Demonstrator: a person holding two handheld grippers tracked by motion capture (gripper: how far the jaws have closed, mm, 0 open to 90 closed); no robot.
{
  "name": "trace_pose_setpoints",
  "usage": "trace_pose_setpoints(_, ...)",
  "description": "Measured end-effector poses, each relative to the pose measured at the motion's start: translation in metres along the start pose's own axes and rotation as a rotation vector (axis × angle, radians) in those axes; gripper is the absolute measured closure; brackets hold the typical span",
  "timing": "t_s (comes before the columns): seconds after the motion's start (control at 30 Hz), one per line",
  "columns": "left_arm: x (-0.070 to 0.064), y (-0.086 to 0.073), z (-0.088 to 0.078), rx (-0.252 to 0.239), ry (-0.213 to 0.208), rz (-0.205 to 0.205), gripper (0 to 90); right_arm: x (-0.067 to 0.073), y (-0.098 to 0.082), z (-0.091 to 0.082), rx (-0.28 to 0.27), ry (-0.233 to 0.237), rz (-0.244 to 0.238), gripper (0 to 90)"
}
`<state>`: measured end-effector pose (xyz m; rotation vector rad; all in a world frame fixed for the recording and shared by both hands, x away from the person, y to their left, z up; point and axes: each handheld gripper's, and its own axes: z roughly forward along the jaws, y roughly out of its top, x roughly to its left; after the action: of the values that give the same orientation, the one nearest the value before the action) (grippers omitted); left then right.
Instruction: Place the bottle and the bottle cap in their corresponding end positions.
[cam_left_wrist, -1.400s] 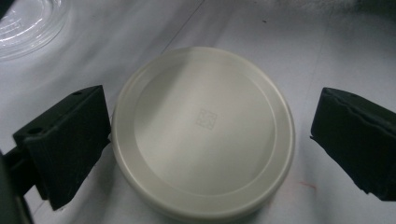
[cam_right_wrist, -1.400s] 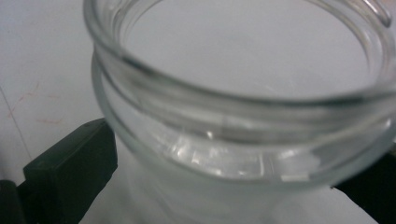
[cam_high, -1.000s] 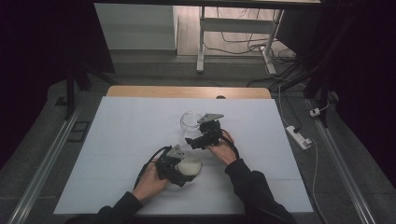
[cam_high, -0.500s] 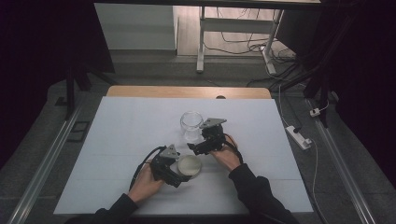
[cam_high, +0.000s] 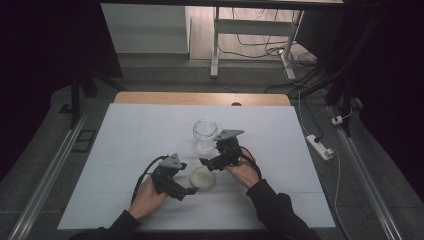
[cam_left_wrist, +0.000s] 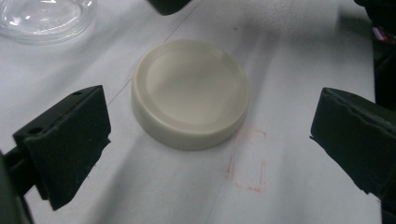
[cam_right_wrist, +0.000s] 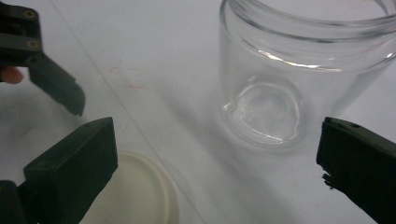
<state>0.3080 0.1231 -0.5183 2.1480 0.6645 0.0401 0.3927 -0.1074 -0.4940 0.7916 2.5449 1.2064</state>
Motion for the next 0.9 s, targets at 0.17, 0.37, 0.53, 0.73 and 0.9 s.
trace_pose_setpoints(0.17, 0.000, -0.003, -0.007, 0.008, 0.008, -0.016, 0.0, 0.007, -0.001, -0.008, -0.005, 0.015, 0.011, 0.0)
trace_pose_setpoints(0.37, -0.003, -0.007, -0.015, 0.033, 0.041, -0.012, 0.0, 0.013, -0.005, -0.013, -0.005, 0.042, 0.034, 0.0)
trace_pose_setpoints(0.53, -0.004, -0.012, -0.022, 0.038, 0.052, -0.015, 0.0, 0.017, -0.008, -0.020, -0.008, 0.034, 0.017, 0.0)
trace_pose_setpoints(0.73, -0.005, -0.020, -0.032, 0.038, 0.062, -0.025, 0.0, 0.023, -0.016, -0.025, -0.012, 0.019, -0.014, 0.0)
trace_pose_setpoints(0.9, -0.007, -0.028, -0.041, 0.039, 0.073, -0.036, 0.0, 0.027, -0.021, -0.031, -0.014, 0.013, -0.033, 0.0)
